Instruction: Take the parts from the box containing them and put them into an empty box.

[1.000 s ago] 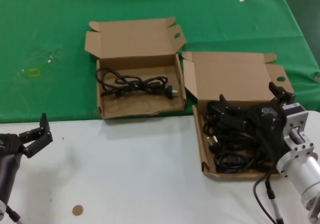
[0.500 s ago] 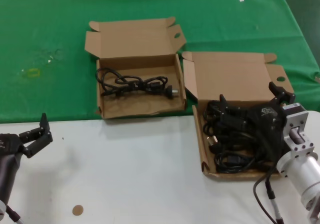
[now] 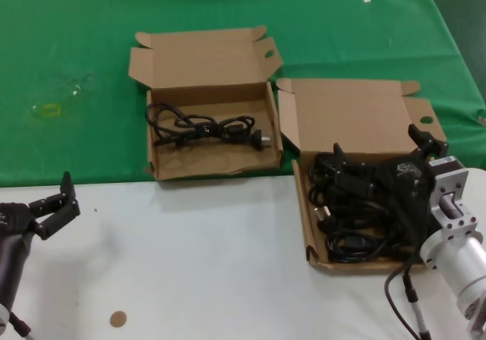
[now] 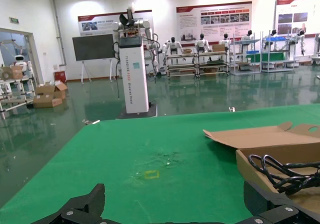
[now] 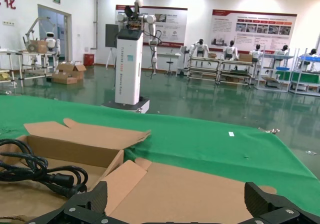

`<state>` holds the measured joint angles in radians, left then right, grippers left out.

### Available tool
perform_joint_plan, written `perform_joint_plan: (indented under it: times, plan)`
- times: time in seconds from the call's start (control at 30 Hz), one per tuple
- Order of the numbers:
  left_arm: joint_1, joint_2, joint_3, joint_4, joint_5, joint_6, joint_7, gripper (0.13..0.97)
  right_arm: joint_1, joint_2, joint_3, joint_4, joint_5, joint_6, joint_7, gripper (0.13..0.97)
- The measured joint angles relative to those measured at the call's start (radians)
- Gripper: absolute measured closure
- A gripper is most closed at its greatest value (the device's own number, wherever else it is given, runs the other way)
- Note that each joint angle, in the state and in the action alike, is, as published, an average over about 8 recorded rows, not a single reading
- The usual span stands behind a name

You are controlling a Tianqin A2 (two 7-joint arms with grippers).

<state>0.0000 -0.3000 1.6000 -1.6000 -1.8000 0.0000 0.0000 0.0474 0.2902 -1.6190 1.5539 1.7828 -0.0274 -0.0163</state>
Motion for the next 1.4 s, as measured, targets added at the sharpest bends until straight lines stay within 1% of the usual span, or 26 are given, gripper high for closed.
perform_joint_plan:
  times: [1.4]
  plan:
    - [0.000,0.000,0.000,0.000,0.000,0.000,0.000,0.132,0.000,0.000,0.000,0.000,0.000,0.000,0.000,0.129]
